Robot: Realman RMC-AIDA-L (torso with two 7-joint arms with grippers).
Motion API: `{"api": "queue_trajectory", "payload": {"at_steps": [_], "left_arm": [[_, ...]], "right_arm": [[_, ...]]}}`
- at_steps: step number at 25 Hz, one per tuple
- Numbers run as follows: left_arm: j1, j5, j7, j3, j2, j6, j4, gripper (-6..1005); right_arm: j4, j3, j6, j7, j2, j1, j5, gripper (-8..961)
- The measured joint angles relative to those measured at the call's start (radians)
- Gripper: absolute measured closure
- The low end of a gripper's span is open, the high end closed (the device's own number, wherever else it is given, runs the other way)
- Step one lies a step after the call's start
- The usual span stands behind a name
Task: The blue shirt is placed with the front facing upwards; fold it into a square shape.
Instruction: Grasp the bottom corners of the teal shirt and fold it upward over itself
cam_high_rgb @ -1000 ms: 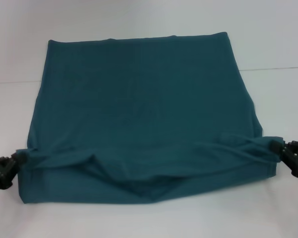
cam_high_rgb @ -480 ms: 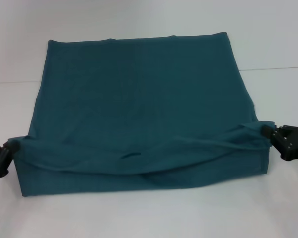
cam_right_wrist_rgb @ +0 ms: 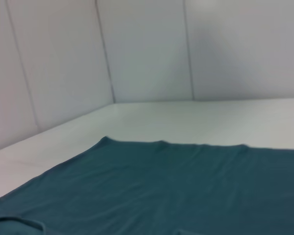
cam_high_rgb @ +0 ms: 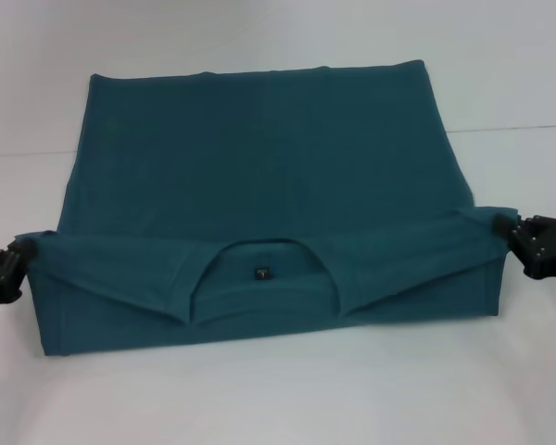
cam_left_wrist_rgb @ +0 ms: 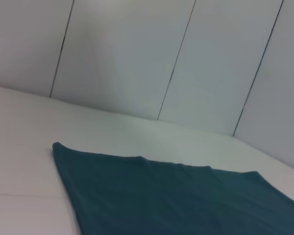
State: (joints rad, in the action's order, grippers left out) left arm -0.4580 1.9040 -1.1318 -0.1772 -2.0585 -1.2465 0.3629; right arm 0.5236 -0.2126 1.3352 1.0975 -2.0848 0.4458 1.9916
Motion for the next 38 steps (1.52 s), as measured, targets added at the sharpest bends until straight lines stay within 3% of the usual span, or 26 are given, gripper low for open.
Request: {"api": "queue_trajectory", "payload": {"at_steps": [25,38], "left_arm": [[-0.072,-0.014,0.038,0.004,-0.008,0.147,-0.03,981],[-0.151,-0.018,0.046,0.004,-0.022,0.239,-0.03,981]], "right_arm": [[-0.07,-0.005,-0.245,-0.006,0.003,0.124,-0.028,916],[-0.073,-0.005,-0.334,-0.008,0.001,0.176,-0.028,917]]}}
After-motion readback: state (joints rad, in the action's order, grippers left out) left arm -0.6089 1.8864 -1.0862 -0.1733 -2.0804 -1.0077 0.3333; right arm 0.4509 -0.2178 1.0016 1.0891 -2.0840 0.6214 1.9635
